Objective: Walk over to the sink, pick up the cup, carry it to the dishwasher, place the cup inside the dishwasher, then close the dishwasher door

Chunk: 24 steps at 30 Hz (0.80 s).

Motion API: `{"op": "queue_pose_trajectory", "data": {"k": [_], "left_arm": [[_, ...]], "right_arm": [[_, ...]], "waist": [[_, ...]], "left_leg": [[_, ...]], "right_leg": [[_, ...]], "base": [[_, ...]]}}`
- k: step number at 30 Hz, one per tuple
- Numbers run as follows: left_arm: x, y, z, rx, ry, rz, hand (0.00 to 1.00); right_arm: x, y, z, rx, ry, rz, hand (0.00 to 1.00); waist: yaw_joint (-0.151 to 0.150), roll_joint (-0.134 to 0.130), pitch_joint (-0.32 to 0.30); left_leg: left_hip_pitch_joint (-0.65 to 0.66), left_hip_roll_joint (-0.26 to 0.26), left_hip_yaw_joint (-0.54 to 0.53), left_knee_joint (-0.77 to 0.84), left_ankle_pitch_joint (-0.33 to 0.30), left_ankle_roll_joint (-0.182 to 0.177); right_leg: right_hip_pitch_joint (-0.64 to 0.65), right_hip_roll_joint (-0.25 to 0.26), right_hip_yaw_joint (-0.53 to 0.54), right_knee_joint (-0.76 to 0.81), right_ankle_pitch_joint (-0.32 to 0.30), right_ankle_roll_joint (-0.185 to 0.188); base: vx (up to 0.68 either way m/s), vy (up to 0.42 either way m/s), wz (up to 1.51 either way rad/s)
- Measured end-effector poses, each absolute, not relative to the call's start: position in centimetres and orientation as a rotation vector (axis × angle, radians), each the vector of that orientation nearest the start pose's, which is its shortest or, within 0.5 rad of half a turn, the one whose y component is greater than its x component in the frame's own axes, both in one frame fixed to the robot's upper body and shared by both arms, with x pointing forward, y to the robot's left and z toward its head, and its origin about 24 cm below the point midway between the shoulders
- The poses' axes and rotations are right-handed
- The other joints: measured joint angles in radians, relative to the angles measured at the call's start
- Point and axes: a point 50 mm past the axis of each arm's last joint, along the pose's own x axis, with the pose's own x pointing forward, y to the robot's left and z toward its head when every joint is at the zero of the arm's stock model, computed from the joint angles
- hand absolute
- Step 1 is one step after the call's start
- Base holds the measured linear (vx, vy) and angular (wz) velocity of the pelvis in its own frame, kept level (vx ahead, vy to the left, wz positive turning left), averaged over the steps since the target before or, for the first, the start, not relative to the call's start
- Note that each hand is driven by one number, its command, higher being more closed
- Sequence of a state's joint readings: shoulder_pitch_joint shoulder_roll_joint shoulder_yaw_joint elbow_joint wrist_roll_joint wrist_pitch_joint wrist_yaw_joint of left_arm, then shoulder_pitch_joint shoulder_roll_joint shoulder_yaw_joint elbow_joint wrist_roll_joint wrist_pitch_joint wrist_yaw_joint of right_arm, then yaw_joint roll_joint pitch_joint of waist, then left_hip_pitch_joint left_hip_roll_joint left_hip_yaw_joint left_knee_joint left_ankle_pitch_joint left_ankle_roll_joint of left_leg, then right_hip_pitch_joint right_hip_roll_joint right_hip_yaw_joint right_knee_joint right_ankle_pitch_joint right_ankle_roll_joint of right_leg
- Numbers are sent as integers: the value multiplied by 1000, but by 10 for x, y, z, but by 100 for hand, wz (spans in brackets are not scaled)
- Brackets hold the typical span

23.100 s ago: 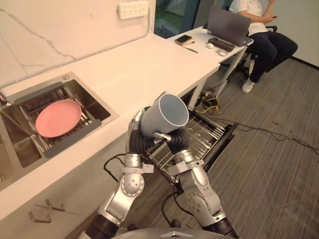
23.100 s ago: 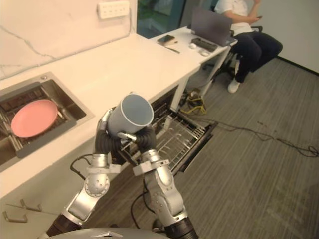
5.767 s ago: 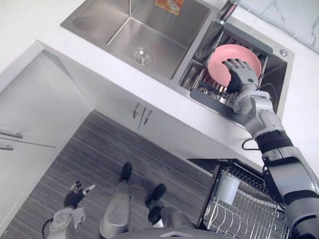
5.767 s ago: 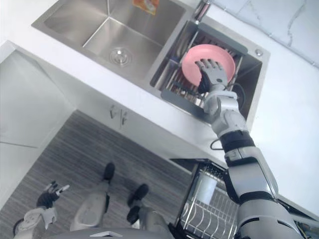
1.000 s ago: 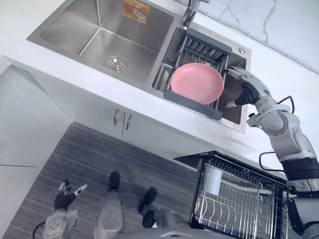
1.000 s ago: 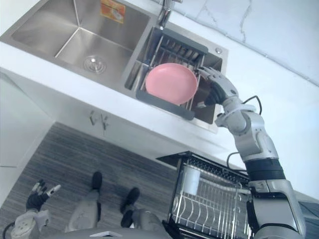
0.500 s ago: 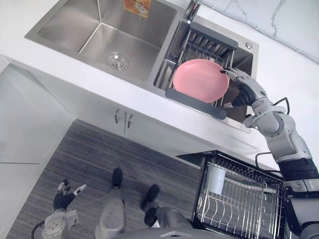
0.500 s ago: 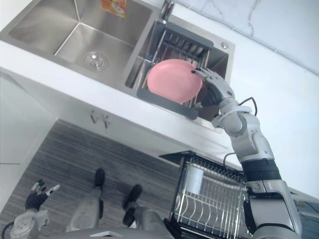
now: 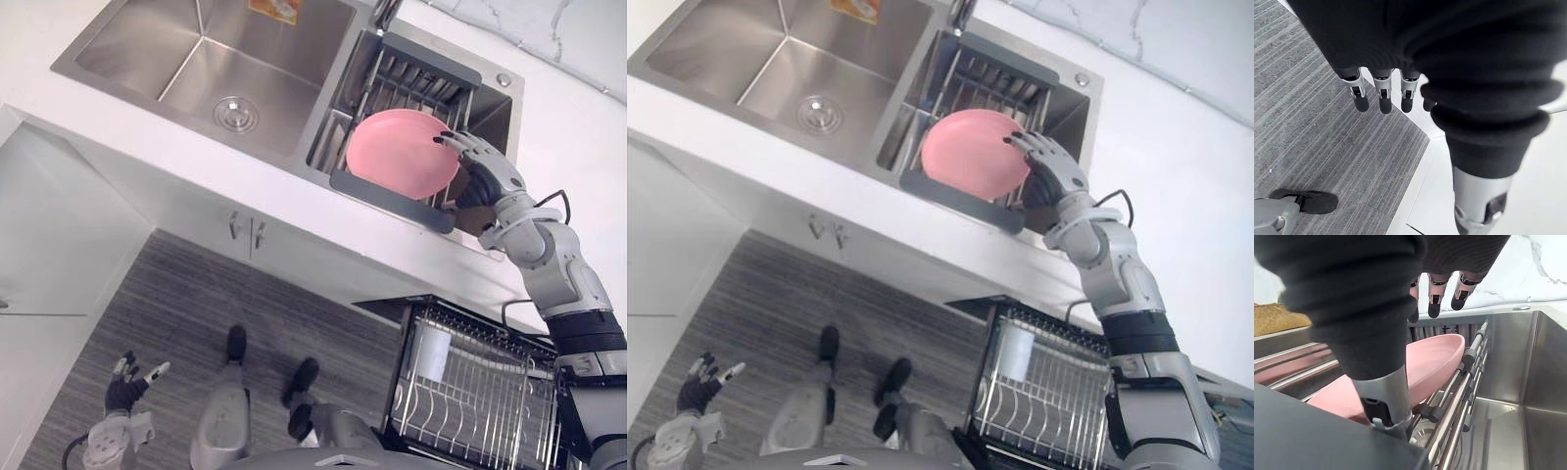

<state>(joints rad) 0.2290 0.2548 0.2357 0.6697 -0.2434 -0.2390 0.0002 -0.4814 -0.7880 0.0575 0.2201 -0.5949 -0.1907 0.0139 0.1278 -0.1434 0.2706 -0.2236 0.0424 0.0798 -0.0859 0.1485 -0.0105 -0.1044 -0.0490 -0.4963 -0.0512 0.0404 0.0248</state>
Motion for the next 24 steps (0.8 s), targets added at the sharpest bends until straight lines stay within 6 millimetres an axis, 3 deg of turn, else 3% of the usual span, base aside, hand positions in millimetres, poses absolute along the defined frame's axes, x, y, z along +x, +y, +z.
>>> {"op": "queue_pose_trajectory", "data": {"k": [18, 19, 24], "left_arm": [[122, 290, -91, 3, 566, 454, 0], [122, 290, -91, 3, 565, 454, 0], [122, 290, -91, 5, 559, 454, 0]], "right_arm": [[329, -246, 192, -1510, -407, -29, 0], [329, -245, 192, -1516, -407, -29, 100], [330, -242, 186, -1625, -434, -43, 100]], "waist": [[9, 17, 17], [9, 18, 18], [9, 22, 28]], "left_leg": [[-11, -1, -4, 0, 1, 0], [-11, -1, -4, 0, 1, 0], [-11, -1, -5, 0, 2, -1]], "right_leg": [[-8, 0, -6, -1, 0, 0], [-8, 0, -6, -1, 0, 0], [-8, 0, -6, -1, 0, 0]], "base": [[18, 6, 0], [38, 22, 0], [7, 4, 0]]}}
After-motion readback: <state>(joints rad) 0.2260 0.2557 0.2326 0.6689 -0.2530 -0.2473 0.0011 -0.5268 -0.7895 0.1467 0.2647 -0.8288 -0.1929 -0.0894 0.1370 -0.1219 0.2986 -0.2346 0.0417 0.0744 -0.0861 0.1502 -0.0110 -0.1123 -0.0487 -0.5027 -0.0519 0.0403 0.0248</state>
